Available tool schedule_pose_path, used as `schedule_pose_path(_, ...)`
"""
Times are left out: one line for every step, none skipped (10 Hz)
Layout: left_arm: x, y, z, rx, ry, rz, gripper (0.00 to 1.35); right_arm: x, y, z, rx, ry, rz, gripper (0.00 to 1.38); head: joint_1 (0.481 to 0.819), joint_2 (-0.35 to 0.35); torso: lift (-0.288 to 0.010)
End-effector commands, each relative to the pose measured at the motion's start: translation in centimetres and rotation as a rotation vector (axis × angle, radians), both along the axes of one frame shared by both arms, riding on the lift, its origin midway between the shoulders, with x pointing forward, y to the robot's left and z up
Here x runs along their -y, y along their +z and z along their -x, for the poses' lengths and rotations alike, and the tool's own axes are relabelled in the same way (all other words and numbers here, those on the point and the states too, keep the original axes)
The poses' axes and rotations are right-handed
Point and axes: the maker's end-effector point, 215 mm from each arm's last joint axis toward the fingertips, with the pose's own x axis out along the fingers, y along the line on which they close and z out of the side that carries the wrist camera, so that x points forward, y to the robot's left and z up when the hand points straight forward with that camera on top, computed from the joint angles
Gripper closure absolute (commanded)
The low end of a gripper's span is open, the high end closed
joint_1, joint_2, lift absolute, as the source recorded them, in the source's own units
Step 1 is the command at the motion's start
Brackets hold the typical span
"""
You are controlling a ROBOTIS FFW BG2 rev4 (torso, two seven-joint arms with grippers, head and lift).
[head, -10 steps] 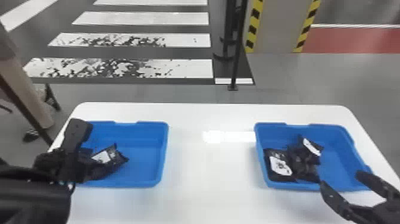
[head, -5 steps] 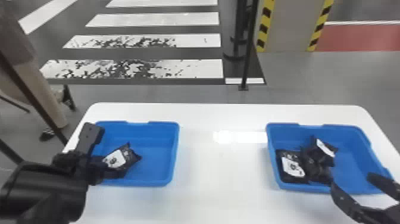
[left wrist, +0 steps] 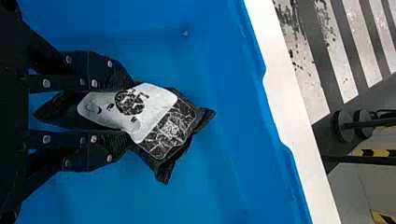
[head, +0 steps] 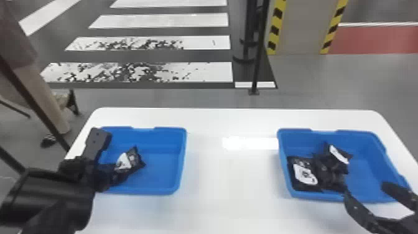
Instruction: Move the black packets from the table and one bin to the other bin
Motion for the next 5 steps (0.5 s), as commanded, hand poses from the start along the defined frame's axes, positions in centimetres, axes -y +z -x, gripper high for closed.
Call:
schedule_pose_path(0.5,0.6,0.0,0.027,0.005,0.044,1.21,0.0,0.0,0.0,0.0,0.002,-0.003,0.11,0.695,0.053,-0.11)
schedule_pose_path(0.5,2.0,0.4,0.063,0.017,0.069,1.21,-0.1,0.1,0.1,0.0,0.005,-0.002,0.11,0.695,0.049,-0.11)
schedule_pose_path(0.9,3.5,0.8,0.104,0.03,0.106,1.21,0.0,0.3,0.0,0.004,0.005,0.002,0.11,0.695,0.046,-0.11)
schedule_pose_path(1.4,4.7,1.2,0.134,0.036,0.14,1.21,-0.1,0.3,0.1,0.004,0.006,0.003,0.1,0.695,0.043,-0.11)
schedule_pose_path(1.6,6.1,1.8,0.168,0.047,0.156,1.21,-0.1,0.7,0.0,0.011,0.008,0.006,0.1,0.695,0.04,-0.11)
